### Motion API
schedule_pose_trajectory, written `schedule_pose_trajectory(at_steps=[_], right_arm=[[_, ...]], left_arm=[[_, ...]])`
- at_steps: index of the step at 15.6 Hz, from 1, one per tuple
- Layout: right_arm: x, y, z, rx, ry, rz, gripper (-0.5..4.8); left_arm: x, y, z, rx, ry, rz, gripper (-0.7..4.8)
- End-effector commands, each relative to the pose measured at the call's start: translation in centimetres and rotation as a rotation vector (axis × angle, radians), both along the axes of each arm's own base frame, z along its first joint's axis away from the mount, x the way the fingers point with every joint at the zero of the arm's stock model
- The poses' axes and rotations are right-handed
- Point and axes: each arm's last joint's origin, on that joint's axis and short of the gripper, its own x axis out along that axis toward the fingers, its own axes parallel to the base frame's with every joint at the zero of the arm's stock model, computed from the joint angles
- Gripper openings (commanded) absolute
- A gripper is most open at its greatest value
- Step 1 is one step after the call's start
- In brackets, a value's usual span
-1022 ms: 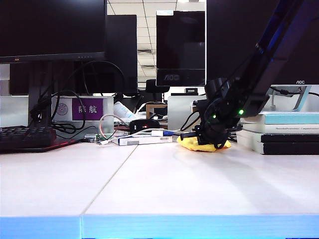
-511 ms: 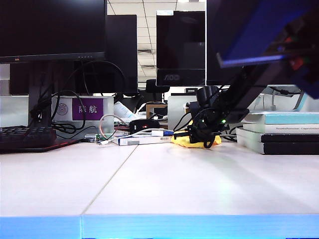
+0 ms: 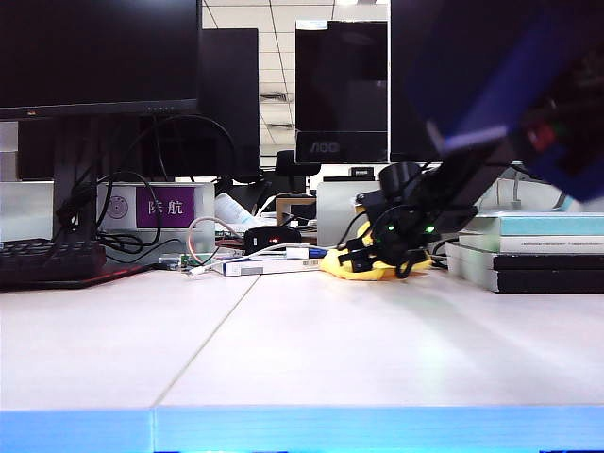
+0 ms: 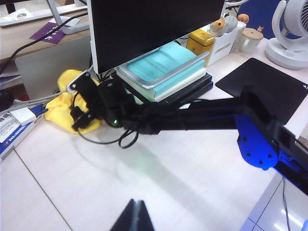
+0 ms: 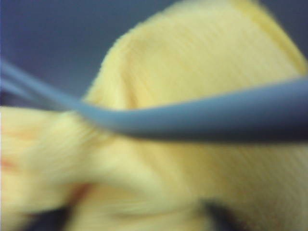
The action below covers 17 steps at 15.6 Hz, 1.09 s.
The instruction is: Wipe the table from back to front using the rag.
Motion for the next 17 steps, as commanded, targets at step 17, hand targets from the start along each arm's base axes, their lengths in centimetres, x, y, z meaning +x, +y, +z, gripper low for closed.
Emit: schedule_pose_trajectory(at_steps=[17], right_arm=[[-5.1,4.4,5.5,-0.318,0.358,0.058,3.63]], left_arm=[[0.1,-0.1,-0.1,0.007,0.004,-0.002,-0.03]])
